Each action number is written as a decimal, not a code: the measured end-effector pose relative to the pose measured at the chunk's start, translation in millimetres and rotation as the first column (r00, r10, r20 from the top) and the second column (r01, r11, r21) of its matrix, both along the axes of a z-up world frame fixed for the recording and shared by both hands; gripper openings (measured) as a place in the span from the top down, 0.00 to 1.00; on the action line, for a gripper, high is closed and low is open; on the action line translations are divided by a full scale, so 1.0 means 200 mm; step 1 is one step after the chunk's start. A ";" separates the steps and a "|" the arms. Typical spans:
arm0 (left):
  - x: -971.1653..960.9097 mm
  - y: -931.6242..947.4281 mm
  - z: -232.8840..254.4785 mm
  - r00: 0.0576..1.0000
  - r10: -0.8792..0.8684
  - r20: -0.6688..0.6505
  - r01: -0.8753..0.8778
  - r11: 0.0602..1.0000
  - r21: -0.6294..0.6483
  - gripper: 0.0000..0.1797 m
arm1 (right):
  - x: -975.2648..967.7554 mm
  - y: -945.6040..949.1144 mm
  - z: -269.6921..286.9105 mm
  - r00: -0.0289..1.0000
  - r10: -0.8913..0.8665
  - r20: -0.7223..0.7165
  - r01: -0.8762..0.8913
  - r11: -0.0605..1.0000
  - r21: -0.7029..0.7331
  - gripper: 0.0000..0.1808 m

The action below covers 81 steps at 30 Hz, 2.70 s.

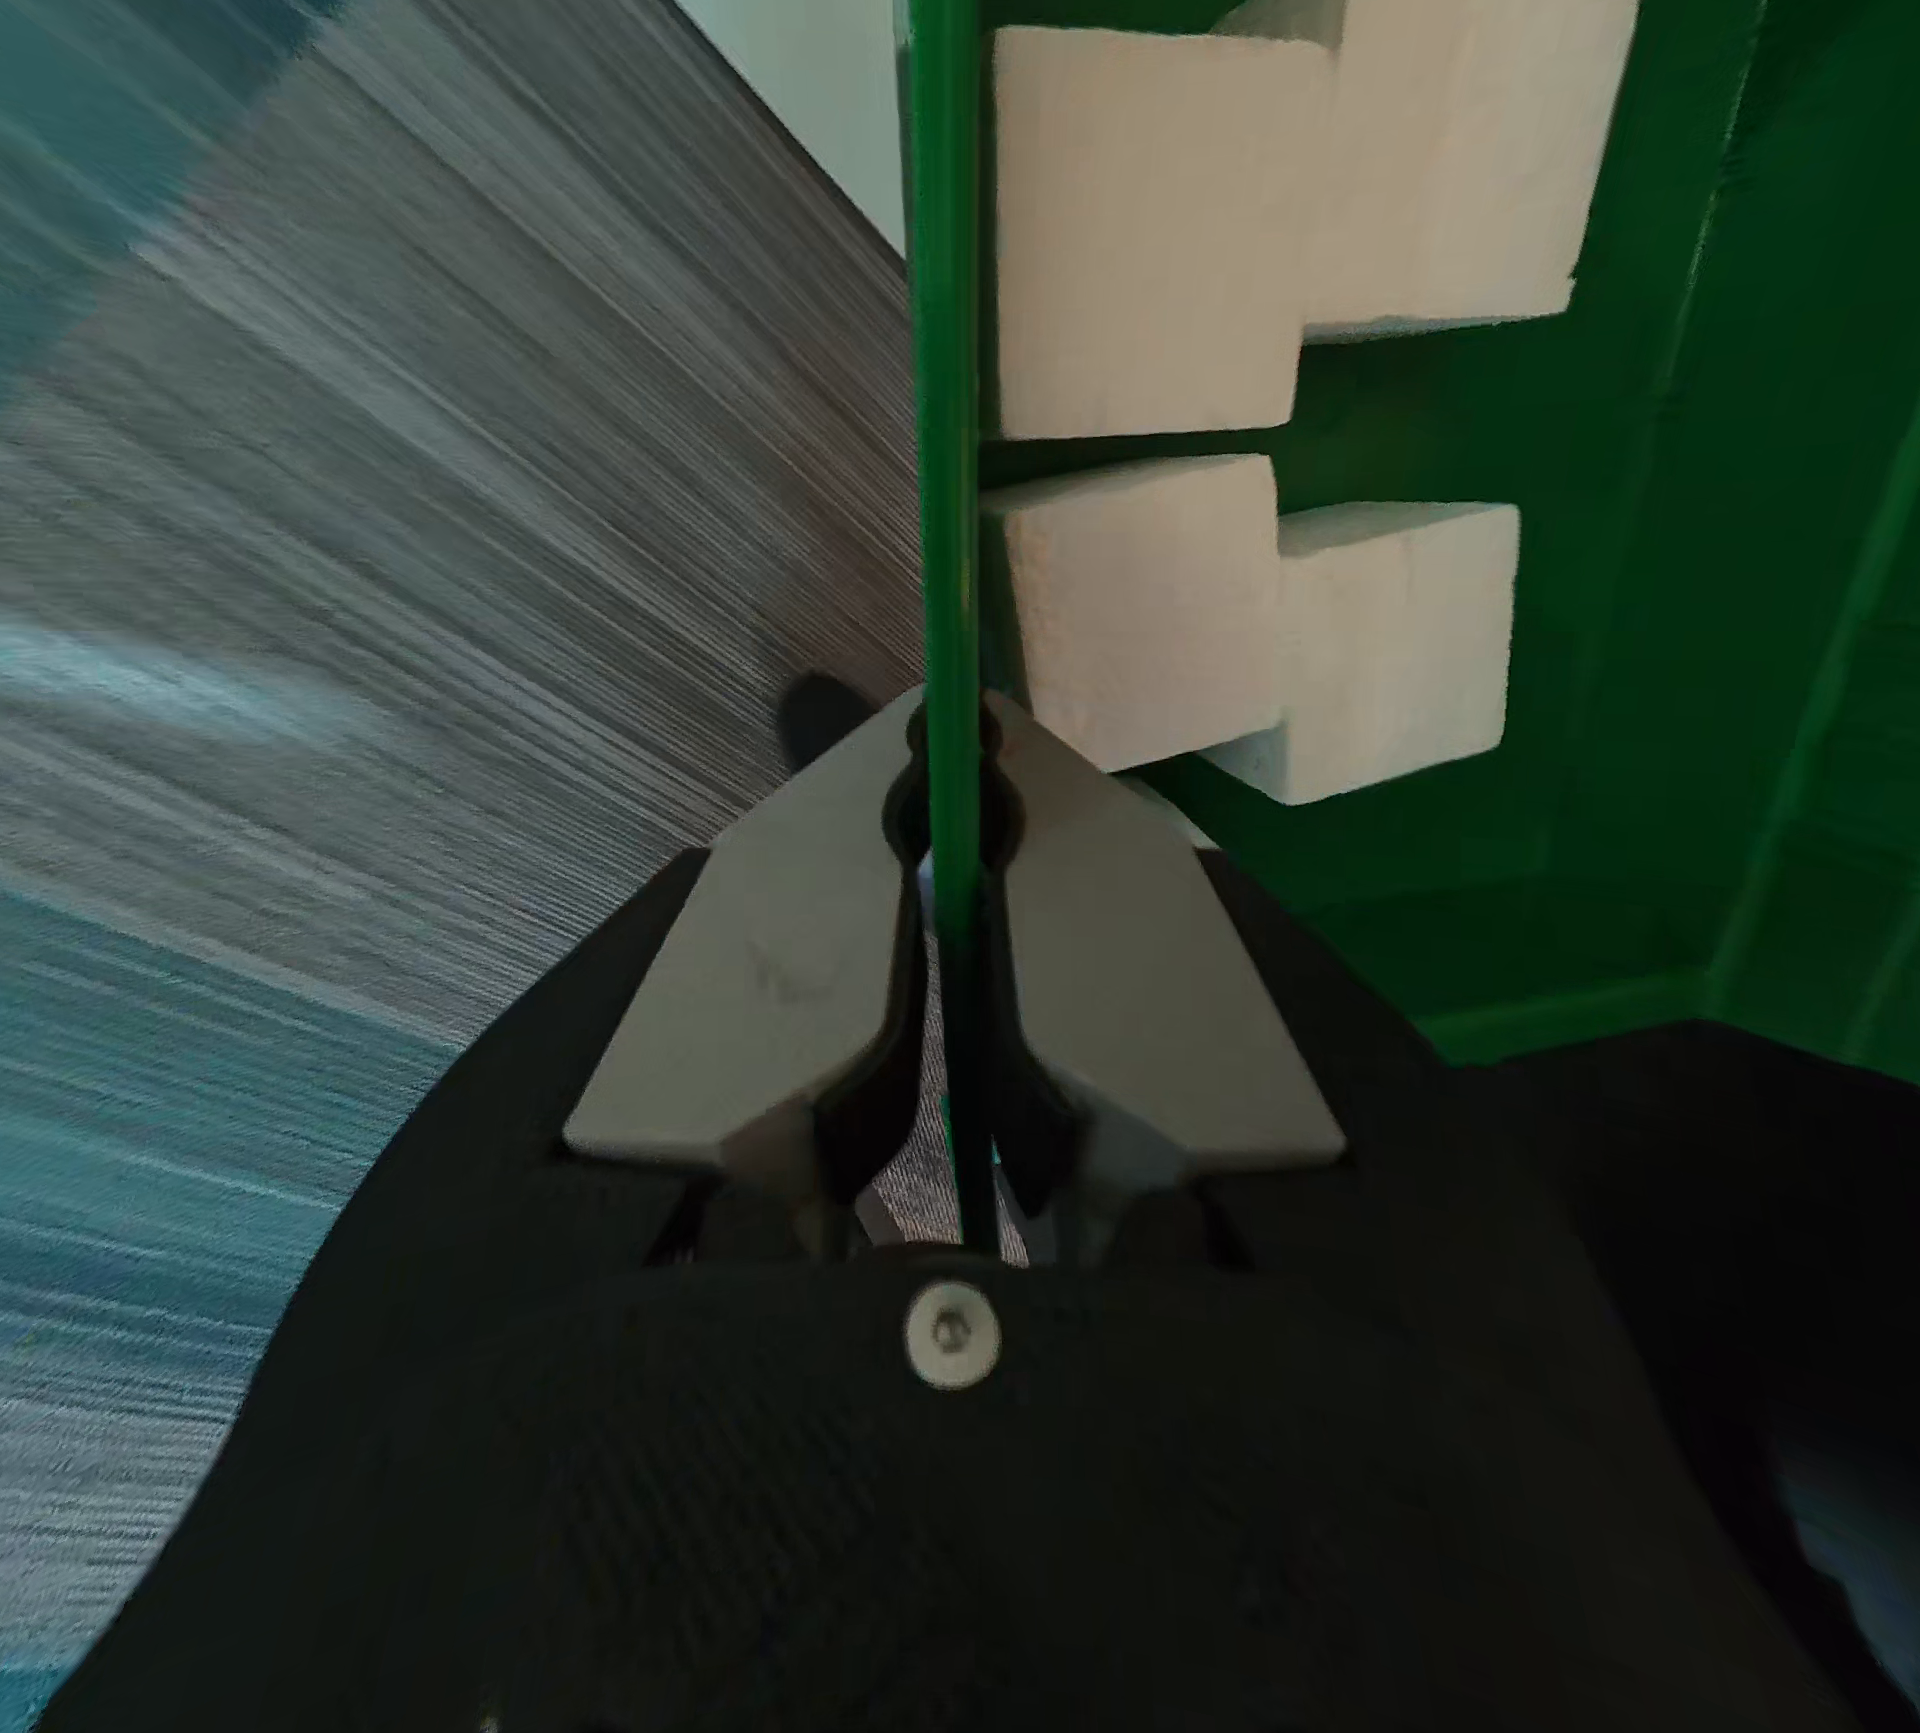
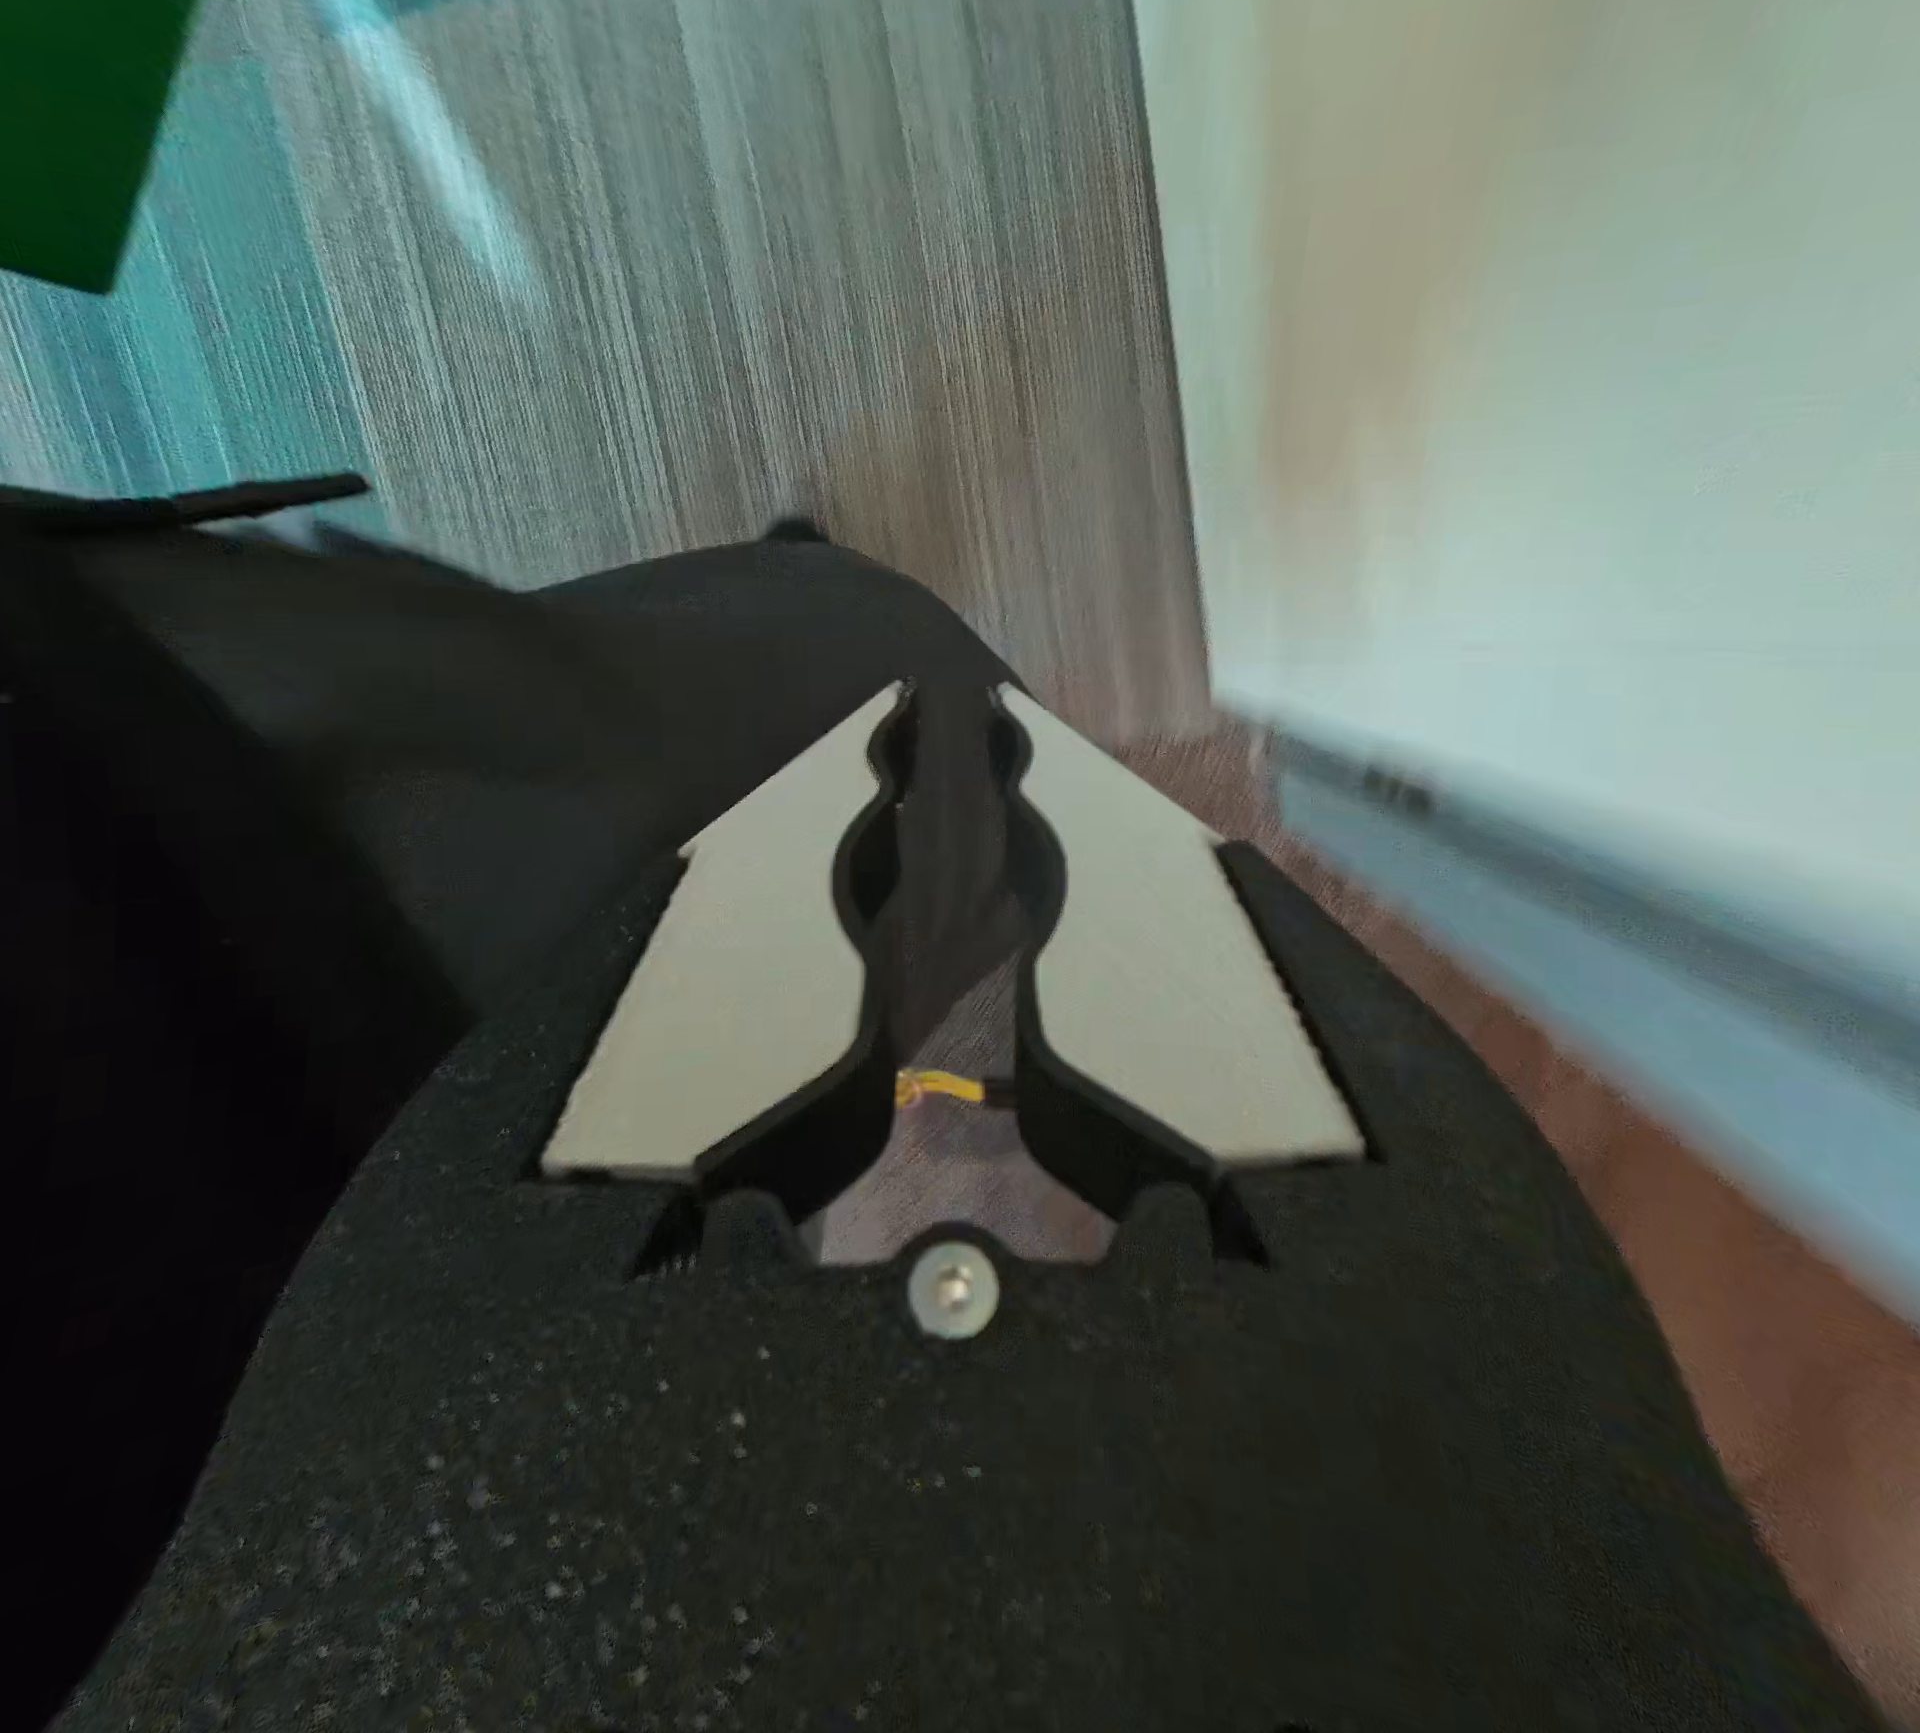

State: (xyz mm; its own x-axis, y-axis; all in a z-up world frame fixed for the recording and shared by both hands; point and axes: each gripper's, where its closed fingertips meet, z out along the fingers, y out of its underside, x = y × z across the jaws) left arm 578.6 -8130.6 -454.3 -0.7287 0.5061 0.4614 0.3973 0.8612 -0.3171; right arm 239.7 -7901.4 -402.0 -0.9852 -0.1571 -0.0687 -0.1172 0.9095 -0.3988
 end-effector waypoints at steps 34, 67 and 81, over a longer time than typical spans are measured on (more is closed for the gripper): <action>3.84 -2.83 0.11 0.487 0.872 -0.049 -0.872 0.488 0.013 0.99 | 3.05 -4.90 -0.52 0.554 0.831 -0.047 -0.627 0.454 0.633 0.87; 9.33 -3.63 0.22 -0.040 0.990 -0.135 -0.999 -0.040 0.000 0.99 | 10.32 -6.42 -0.20 -0.020 0.996 0.082 -0.987 -0.033 0.158 0.87; 11.69 -3.35 0.23 -0.172 0.984 0.038 -0.985 -0.171 -0.027 0.99 | 13.13 -5.58 0.15 -0.412 0.835 0.364 -0.907 -0.341 -0.246 0.79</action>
